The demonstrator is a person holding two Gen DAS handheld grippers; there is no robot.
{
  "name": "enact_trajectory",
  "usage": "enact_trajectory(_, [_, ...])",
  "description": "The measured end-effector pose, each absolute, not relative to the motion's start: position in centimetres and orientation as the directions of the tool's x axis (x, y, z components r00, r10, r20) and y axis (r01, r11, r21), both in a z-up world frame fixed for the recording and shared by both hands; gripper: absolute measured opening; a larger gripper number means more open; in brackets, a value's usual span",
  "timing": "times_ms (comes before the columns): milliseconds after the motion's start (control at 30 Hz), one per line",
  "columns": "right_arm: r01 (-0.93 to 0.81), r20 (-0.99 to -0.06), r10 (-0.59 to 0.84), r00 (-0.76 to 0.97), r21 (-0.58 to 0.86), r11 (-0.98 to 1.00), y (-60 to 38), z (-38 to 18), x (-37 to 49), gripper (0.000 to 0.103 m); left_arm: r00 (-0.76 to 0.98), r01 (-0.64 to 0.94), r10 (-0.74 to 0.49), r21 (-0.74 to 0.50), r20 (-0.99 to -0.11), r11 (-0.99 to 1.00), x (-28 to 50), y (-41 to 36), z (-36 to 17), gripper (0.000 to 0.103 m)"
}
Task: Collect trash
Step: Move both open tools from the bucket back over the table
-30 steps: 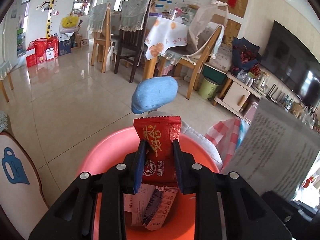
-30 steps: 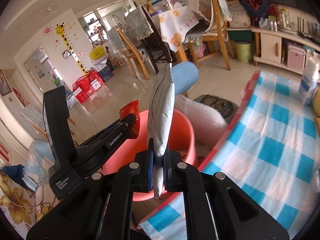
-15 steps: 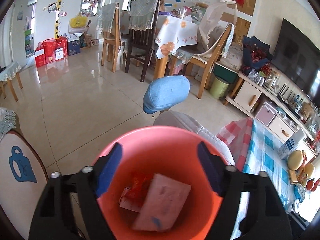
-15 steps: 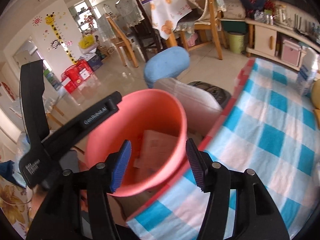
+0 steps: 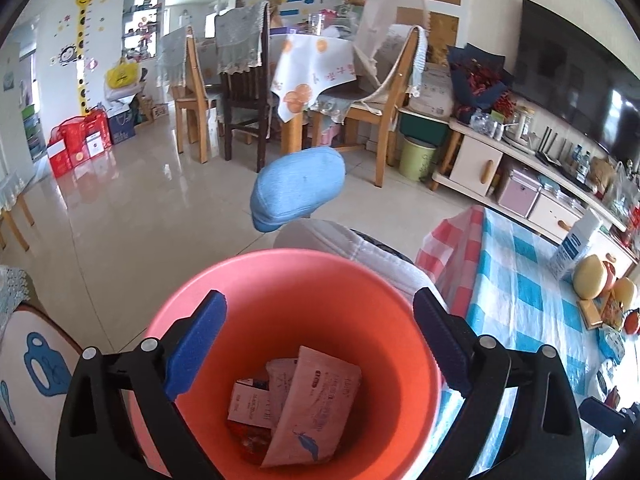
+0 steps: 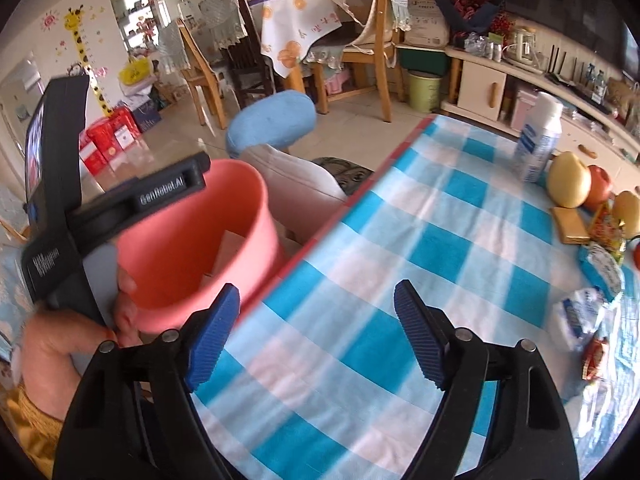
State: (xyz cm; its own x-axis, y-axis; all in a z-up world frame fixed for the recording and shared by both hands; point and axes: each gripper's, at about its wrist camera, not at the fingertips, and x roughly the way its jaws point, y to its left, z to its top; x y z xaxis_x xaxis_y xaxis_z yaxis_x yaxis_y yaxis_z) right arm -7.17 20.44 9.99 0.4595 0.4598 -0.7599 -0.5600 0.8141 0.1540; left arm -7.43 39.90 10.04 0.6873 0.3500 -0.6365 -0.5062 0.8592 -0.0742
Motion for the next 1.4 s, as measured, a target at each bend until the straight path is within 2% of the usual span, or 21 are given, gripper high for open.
enact_trajectory(867, [-0.572, -0.794, 0.33, 0.511, -0.027, 0.82, 13.8, 10.3, -9.3, 0.088, 0.713, -0.333, 0.261, 0.013, -0.651, 0.943, -3.6, 31.3, 9.7, 0.094])
enact_trajectory(1000, [-0.561, -0.789, 0.333, 0.517, -0.019, 0.827, 12.7, 10.4, -9.2, 0.092, 0.712, -0.307, 0.257, 0.039, -0.653, 0.951, -3.1, 30.0, 9.6, 0.094])
enact_trajectory(1400, [-0.526, -0.785, 0.346, 0.515, 0.029, 0.85, 9.3, 9.9, -8.8, 0.092, 0.72, -0.222, 0.231, 0.098, -0.654, 0.97, -2.2, 25.9, 9.3, 0.094])
